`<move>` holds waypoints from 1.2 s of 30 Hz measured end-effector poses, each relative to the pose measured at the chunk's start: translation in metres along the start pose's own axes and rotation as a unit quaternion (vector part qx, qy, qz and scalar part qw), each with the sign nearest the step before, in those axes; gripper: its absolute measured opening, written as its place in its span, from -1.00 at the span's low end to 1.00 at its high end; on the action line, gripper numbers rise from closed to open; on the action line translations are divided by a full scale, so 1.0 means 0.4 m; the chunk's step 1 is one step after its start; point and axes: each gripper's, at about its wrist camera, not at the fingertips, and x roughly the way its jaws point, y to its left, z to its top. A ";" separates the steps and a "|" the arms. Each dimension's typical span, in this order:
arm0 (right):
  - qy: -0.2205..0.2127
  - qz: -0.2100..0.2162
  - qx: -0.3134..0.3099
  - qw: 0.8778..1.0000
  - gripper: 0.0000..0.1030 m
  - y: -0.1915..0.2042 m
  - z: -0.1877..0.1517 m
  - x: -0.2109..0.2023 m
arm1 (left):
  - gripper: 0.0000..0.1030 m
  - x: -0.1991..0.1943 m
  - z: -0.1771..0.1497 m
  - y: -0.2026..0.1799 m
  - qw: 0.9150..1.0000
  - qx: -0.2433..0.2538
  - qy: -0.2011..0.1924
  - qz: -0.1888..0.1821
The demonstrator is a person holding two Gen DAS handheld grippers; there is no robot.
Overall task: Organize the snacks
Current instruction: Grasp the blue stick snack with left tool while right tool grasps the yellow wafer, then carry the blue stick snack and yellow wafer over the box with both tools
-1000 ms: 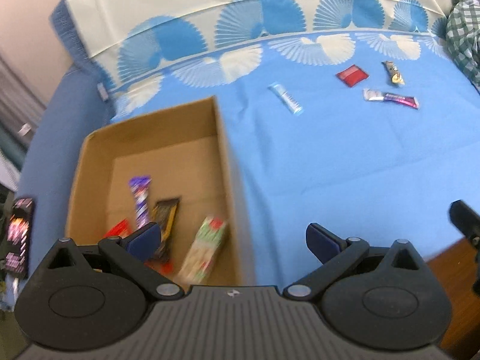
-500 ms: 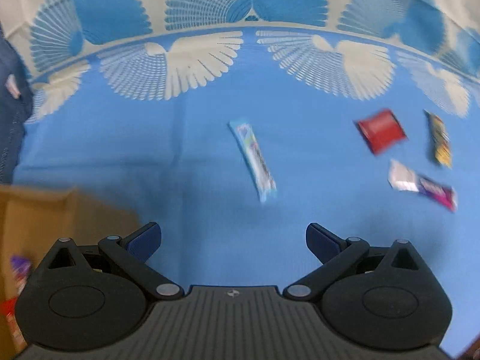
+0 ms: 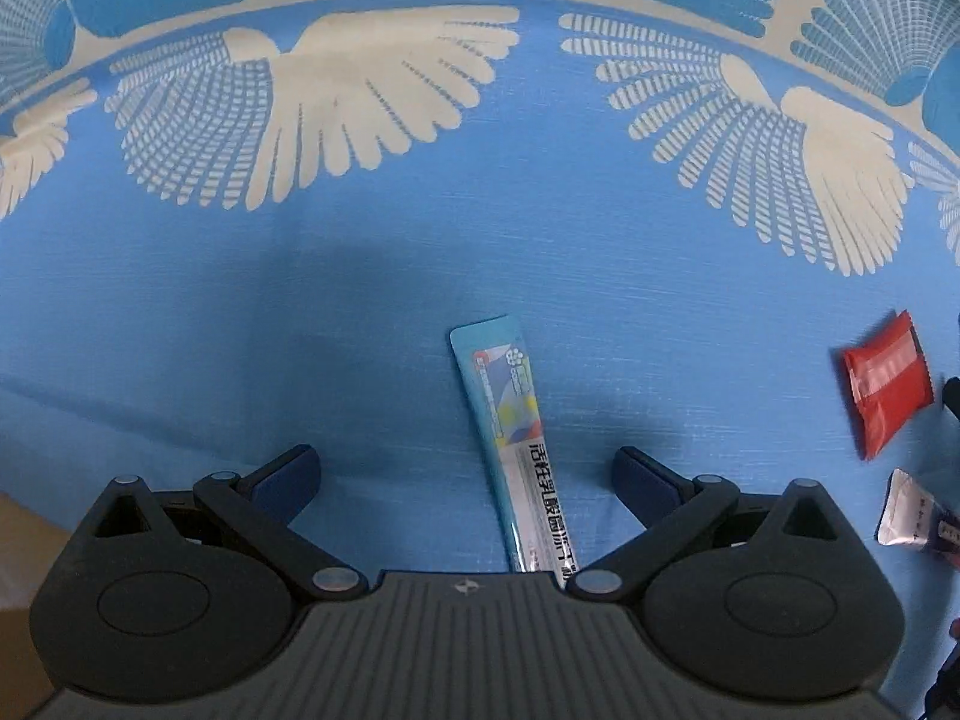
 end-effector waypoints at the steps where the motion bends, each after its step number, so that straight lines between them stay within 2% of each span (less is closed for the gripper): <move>1: -0.004 0.004 -0.017 1.000 0.72 0.006 -0.003 -0.002 | 0.79 -0.007 -0.003 0.000 1.000 0.003 -0.006 -0.002; 2: -0.015 0.016 -0.021 1.000 0.10 0.005 -0.007 -0.011 | 0.30 -0.024 -0.008 -0.002 1.000 0.006 -0.021 -0.006; 3: -0.026 0.022 -0.028 0.999 -0.21 0.009 -0.011 -0.025 | -0.14 -0.039 -0.010 -0.008 0.999 0.013 -0.033 -0.009; 4: -0.026 0.021 -0.044 0.998 -0.55 0.017 -0.013 -0.034 | -0.73 -0.054 -0.012 -0.012 0.999 0.024 -0.038 -0.016; 7: -0.014 0.020 -0.058 0.998 -0.67 0.024 -0.026 -0.061 | -0.74 -0.077 -0.033 -0.010 0.999 0.020 -0.019 -0.034; 12: -0.003 0.049 -0.039 0.998 -0.68 0.023 -0.071 -0.164 | -0.74 -0.151 -0.121 0.012 0.998 0.033 -0.016 -0.056; 17: -0.036 0.082 -0.033 0.995 -0.68 0.034 -0.138 -0.362 | -0.74 -0.271 -0.254 0.046 0.995 0.046 -0.026 -0.083; 25: -0.055 0.144 -0.010 0.988 -0.68 0.083 -0.295 -0.742 | -0.74 -0.512 -0.492 0.118 0.989 0.070 -0.046 -0.124; 30: -0.060 0.172 0.001 0.983 -0.68 0.123 -0.385 -0.959 | -0.74 -0.674 -0.622 0.196 0.985 0.086 -0.089 -0.118; 36: -0.068 0.217 -0.024 0.973 -0.68 0.188 -0.454 -1.177 | -0.74 -0.834 -0.762 0.339 0.982 0.066 -0.134 -0.117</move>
